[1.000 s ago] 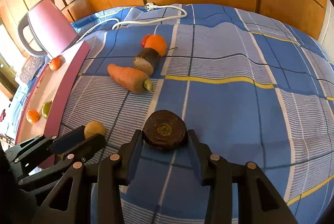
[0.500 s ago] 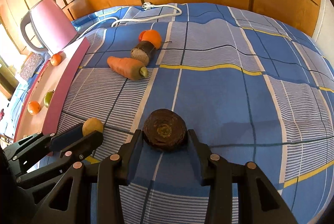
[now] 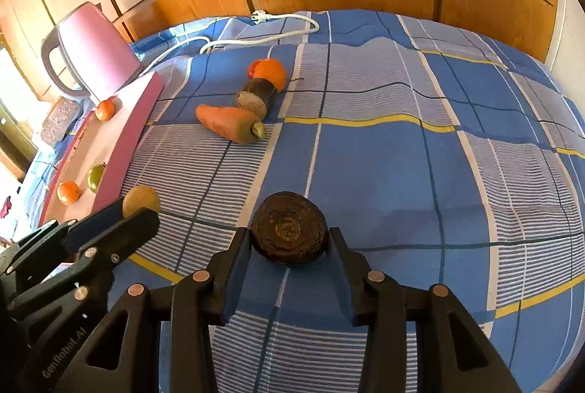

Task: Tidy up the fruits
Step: 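Carry the beet over the tray and open the right tool while the left tool releases the potato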

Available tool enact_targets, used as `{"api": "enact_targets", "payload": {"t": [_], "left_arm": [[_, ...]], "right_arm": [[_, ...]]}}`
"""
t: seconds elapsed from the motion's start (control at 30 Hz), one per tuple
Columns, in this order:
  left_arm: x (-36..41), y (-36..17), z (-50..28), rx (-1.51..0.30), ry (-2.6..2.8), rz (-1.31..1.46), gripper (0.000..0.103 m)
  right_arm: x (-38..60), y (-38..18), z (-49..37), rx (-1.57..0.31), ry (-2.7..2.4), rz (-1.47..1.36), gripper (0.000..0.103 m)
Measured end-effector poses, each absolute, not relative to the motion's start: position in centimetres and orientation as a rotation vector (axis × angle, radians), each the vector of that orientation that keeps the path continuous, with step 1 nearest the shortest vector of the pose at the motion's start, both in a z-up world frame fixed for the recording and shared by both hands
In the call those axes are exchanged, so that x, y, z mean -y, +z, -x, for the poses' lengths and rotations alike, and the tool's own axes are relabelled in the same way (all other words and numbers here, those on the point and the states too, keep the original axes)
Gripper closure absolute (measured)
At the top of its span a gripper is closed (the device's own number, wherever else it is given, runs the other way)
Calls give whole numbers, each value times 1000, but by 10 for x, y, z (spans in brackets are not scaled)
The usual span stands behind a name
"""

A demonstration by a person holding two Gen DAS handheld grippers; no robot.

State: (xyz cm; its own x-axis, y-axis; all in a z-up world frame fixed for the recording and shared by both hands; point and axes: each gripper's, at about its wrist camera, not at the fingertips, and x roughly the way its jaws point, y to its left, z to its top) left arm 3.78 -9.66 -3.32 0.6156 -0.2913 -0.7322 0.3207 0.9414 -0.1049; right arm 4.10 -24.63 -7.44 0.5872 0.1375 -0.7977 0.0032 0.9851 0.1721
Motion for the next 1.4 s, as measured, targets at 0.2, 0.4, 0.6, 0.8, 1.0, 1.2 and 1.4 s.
{"api": "enact_targets", "payload": {"t": [0.2,0.4,0.6,0.8,1.0,1.2,1.4], "left_arm": [[78,-19,-33,-791,-309,-18,78],[50,-8,-34,-747,-232,12,78],[14,-3,-39,-724,-141,62,78],[-25,-9,-43,-729,-48,113,78],[-65,-22,-48,-754,54,177,78],[-93,-31,-51,-768,133,218,77],[-104,-36,-50,-780,161,243,72]], "right_arm": [[235,-66,-44,-925,121,-158,60],[209,-57,-50,-914,188,-117,60],[179,-48,-61,-910,264,-75,60],[140,-41,-74,-905,342,1,60],[107,-35,-89,-898,397,37,60],[72,-34,-106,-900,442,55,60],[45,-33,-118,-898,476,58,59]]}}
